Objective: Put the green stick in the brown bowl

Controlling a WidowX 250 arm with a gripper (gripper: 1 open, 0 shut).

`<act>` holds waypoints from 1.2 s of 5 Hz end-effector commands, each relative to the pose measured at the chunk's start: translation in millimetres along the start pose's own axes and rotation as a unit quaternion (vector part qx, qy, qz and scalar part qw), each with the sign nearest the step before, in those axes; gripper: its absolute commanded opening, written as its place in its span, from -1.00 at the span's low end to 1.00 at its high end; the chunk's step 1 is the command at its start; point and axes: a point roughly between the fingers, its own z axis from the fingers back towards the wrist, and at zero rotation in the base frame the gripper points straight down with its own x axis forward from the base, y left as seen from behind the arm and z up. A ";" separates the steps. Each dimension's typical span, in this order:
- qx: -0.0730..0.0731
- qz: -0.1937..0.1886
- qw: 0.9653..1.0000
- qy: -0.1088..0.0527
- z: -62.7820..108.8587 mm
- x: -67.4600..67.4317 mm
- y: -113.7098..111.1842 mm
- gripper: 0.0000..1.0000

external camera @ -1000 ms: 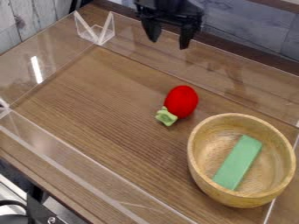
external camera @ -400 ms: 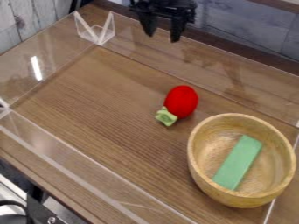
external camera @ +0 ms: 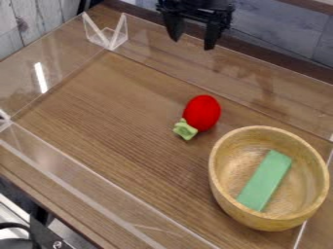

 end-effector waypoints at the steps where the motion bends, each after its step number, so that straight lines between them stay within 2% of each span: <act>1: 0.010 0.011 0.999 -0.042 16.5 19.0 16.3 1.00; 2: 0.004 -0.001 0.999 -0.038 15.0 7.2 8.0 1.00; 3: -0.002 -0.003 0.999 -0.040 15.5 4.3 1.4 1.00; 4: -0.009 -0.015 0.999 -0.046 23.4 1.8 -2.5 1.00; 5: -0.002 0.021 0.998 -0.050 29.4 9.3 -8.4 1.00; 6: -0.006 0.022 0.999 -0.045 15.2 9.7 -1.3 1.00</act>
